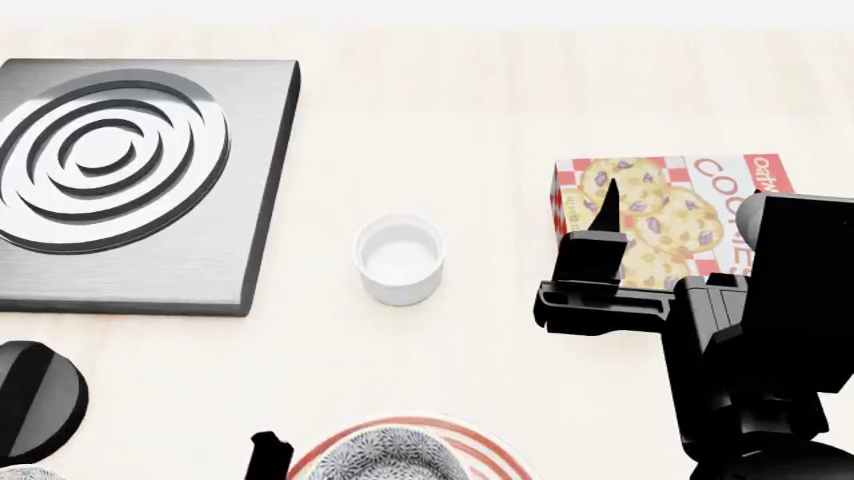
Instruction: Pick the akita bowl on the stove and place it on the plate.
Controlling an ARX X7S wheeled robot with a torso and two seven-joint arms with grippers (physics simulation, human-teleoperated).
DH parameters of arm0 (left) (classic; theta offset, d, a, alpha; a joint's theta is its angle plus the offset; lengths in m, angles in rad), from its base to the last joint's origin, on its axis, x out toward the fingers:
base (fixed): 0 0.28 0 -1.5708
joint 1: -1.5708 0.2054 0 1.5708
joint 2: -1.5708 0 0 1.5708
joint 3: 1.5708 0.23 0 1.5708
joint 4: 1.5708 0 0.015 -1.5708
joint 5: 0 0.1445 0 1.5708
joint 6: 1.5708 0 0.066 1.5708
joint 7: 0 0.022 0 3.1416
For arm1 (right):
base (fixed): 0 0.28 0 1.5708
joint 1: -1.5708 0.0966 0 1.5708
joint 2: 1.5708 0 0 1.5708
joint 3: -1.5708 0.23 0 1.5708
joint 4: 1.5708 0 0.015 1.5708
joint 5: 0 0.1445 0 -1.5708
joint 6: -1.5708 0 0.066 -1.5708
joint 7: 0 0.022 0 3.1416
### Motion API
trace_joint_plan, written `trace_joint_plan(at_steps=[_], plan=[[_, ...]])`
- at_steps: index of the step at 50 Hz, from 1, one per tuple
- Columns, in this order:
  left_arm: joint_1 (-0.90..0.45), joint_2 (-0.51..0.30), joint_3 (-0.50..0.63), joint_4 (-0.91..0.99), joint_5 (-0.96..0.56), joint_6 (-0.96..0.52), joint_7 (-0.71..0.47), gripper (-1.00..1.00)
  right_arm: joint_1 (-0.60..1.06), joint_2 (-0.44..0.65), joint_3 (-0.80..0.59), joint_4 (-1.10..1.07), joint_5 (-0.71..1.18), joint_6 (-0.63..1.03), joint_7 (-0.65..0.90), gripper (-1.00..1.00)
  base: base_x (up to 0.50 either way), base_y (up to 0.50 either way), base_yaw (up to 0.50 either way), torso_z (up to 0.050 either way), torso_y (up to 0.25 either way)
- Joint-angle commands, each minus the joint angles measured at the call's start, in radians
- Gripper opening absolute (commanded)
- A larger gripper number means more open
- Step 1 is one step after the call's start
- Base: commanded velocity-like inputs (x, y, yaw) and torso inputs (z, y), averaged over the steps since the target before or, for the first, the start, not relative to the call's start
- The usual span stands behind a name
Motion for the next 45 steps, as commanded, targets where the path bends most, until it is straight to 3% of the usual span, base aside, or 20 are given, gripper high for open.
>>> trace_joint_plan(at_steps=[1,45], plan=[[0.008,0.005,0.0,-0.006,0.008,0.009,-0.015,-1.0,0.0,0.003,-0.002,0.002,0.006,-0.004,0.004,1.0,0.0,0.0,0.0,0.0,0.0],[0.066,0.019,0.035,-0.062,0.043,0.042,-0.059,-1.0,-0.002,0.016,-0.011,0.007,0.026,-0.017,0.022,1.0,0.0,0.0,0.0,0.0,0.0]])
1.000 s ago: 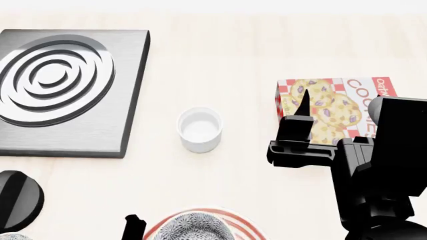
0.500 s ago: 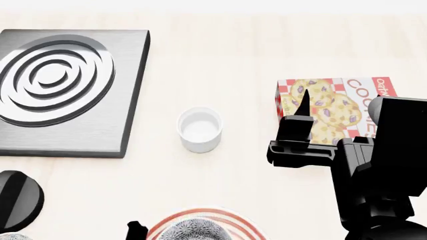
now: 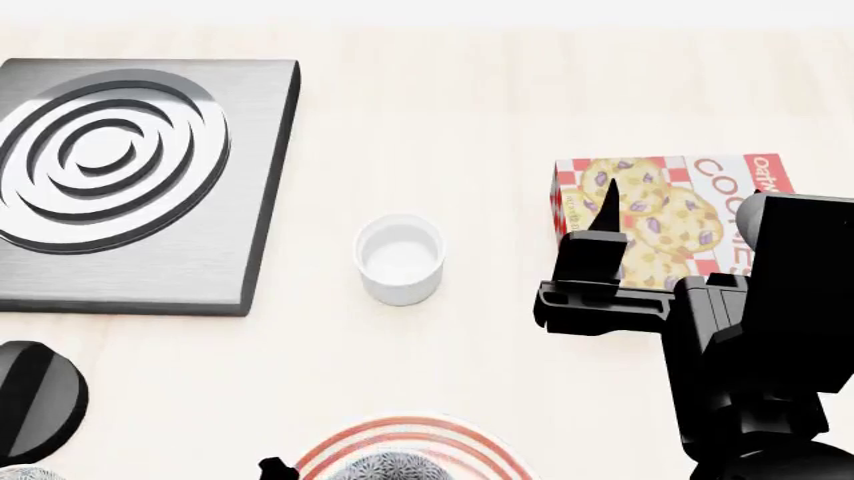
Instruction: Pick the akita bowl on the stove and place it on the plate.
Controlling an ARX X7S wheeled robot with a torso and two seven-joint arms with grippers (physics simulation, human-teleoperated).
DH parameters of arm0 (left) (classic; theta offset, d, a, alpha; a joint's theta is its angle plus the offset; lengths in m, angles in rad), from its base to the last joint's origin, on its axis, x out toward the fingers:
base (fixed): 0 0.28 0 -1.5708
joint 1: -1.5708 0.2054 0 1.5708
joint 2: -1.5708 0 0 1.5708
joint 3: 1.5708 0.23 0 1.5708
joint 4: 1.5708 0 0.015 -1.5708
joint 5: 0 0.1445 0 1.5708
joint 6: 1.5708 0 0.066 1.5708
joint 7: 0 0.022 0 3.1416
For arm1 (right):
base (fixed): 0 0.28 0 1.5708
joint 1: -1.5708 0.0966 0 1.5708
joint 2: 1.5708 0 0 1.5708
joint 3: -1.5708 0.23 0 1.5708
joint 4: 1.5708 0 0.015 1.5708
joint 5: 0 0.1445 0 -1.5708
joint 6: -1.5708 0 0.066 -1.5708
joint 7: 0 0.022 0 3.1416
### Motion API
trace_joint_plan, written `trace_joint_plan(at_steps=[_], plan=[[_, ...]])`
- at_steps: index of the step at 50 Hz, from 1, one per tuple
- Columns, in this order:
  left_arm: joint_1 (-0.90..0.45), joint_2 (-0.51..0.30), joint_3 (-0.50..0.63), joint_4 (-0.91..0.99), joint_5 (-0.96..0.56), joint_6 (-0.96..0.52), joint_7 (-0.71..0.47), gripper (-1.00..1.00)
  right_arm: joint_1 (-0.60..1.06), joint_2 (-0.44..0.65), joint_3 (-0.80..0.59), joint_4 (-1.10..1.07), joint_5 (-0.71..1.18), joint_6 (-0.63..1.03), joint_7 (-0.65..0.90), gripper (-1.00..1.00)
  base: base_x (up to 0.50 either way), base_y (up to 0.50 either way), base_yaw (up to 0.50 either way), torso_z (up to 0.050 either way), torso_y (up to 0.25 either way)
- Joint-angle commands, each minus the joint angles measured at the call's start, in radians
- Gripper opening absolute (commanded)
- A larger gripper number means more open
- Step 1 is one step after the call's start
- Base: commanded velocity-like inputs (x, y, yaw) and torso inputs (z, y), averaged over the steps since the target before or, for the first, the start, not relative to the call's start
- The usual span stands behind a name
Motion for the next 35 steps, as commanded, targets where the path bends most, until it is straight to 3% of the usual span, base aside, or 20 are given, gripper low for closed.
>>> trace_joint_plan(at_steps=[1,35], plan=[[0.009,0.006,0.001,-0.008,0.007,0.009,-0.016,-1.0,0.0,0.003,-0.003,0.002,0.005,-0.004,0.005,1.0,0.0,0.0,0.0,0.0,0.0],[0.037,0.005,0.026,-0.026,0.044,0.014,-0.037,-1.0,-0.001,0.013,-0.01,0.006,0.02,-0.015,0.018,1.0,0.0,0.0,0.0,0.0,0.0]])
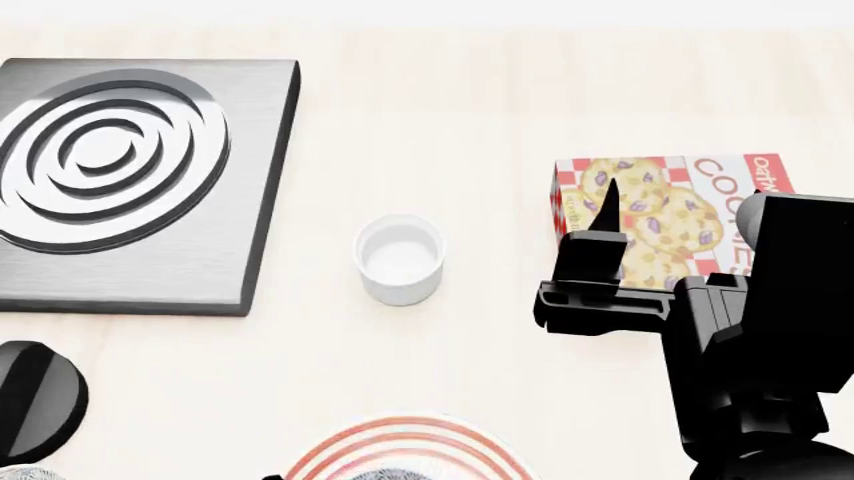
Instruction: Pick the akita bowl on the stove and place it on the plate.
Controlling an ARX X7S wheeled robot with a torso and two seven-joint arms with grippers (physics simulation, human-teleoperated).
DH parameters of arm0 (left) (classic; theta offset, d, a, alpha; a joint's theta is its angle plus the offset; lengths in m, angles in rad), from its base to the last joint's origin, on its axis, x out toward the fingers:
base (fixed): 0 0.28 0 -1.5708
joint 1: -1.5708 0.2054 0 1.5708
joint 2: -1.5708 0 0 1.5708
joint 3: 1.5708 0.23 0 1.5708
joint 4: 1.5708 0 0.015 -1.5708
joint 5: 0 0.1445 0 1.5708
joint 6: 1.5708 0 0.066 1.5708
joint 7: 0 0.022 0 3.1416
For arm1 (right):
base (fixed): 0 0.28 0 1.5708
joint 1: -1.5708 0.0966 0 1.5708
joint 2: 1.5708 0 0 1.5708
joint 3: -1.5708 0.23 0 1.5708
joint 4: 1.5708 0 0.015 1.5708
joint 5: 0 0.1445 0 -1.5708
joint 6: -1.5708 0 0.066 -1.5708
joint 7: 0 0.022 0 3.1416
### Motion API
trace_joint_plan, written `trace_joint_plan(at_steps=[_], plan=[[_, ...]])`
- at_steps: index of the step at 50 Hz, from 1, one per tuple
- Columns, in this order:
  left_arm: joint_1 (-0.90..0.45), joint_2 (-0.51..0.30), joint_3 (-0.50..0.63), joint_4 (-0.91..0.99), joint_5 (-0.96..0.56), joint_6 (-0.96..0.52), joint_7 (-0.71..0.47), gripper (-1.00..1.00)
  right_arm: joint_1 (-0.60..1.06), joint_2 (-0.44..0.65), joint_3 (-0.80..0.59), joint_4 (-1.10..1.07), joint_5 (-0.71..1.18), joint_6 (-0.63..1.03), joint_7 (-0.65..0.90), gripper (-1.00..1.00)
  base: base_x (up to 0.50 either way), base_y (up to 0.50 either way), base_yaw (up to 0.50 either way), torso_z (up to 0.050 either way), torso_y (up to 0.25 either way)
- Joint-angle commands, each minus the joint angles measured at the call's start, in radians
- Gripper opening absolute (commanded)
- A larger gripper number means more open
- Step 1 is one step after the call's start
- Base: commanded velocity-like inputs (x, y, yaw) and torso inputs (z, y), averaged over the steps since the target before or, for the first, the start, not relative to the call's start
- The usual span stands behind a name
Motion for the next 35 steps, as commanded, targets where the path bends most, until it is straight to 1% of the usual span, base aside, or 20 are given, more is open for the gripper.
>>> trace_joint_plan(at_steps=[1,2,15,22,35], plan=[[0.005,0.005,0.004,-0.003,0.021,-0.001,-0.017,-1.0,0.0,0.003,-0.002,0.002,0.005,-0.004,0.004,1.0,0.0,0.0,0.0,0.0,0.0],[0.005,0.005,0.004,-0.003,0.02,-0.002,-0.016,1.0,0.0,0.004,-0.003,0.002,0.006,-0.004,0.005,1.0,0.0,0.0,0.0,0.0,0.0],[0.011,0.009,-0.002,0.003,0.025,-0.018,-0.032,1.0,-0.001,0.007,-0.006,0.003,0.011,-0.009,0.009,1.0,0.0,0.0,0.0,0.0,0.0],[0.008,0.012,-0.041,0.042,-0.02,-0.036,-0.044,1.0,-0.001,0.009,-0.007,0.004,0.014,-0.01,0.013,1.0,0.0,0.0,0.0,0.0,0.0],[0.001,0.019,-0.068,0.08,-0.04,-0.047,-0.057,1.0,-0.006,0.013,-0.012,0.011,0.019,-0.019,0.011,1.0,0.0,0.0,0.0,0.0,0.0]])
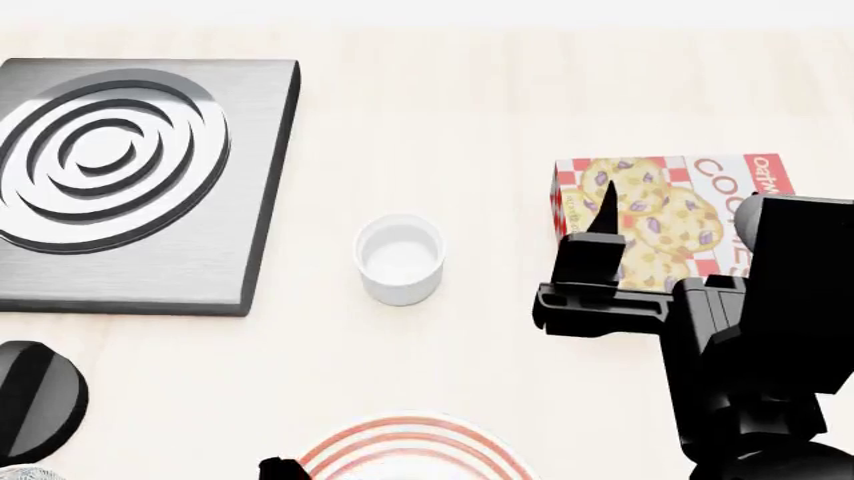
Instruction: Pick the akita bowl on the stove and place it on the plate.
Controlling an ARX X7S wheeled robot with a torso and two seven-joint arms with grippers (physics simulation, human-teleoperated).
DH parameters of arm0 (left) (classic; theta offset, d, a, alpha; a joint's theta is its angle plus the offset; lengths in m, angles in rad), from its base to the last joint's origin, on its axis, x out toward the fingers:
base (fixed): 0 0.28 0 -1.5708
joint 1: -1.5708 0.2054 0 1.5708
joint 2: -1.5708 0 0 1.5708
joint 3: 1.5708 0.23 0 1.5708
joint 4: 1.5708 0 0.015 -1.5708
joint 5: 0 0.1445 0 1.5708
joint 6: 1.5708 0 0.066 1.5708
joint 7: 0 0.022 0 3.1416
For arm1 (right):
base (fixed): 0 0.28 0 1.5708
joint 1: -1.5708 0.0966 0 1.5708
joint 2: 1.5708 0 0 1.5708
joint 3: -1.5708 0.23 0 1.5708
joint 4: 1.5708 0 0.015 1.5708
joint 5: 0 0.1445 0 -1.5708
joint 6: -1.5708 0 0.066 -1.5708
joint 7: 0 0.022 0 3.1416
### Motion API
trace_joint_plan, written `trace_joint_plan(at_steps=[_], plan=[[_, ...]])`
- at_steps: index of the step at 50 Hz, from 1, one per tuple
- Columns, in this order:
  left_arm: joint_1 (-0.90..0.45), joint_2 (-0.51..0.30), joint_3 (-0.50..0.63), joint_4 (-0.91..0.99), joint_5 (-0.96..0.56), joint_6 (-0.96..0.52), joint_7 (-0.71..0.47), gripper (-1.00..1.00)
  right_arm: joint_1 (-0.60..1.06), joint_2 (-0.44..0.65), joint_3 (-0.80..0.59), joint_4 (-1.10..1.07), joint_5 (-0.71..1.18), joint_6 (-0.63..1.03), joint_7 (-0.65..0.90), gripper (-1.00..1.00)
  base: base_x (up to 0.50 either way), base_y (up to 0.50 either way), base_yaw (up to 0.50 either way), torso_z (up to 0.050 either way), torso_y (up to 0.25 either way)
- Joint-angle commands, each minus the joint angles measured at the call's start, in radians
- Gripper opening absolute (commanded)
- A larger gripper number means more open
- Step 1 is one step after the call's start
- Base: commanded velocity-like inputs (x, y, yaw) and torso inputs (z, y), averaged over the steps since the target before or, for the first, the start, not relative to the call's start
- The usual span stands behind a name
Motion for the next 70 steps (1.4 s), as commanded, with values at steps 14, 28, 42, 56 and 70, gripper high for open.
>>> trace_joint_plan(at_steps=[14,28,42,56,70], plan=[[-0.019,0.031,-0.075,0.044,-0.061,-0.027,-0.032,1.0,-0.004,0.007,-0.007,0.006,0.007,-0.013,0.004,1.0,0.0,0.0,0.0,0.0,0.0],[-0.021,0.066,-0.195,0.068,-0.189,-0.05,-0.088,1.0,-0.003,0.01,-0.009,0.004,0.014,-0.014,0.011,1.0,0.0,0.0,0.0,0.0,0.0],[0.016,0.067,-0.305,0.088,-0.316,-0.05,-0.162,1.0,0.003,0.014,-0.005,-0.002,0.031,-0.003,0.023,1.0,0.0,0.0,0.0,0.0,0.0],[0.027,0.063,-0.452,0.074,-0.446,-0.023,-0.251,1.0,0.003,0.017,-0.007,-0.001,0.037,-0.005,0.027,1.0,0.0,0.0,0.0,0.0,0.0],[0.014,0.085,-0.608,0.036,-0.62,-0.028,-0.337,1.0,-0.003,0.021,-0.021,0.009,0.027,-0.026,0.022,1.0,0.0,0.0,0.0,0.0,0.0]])
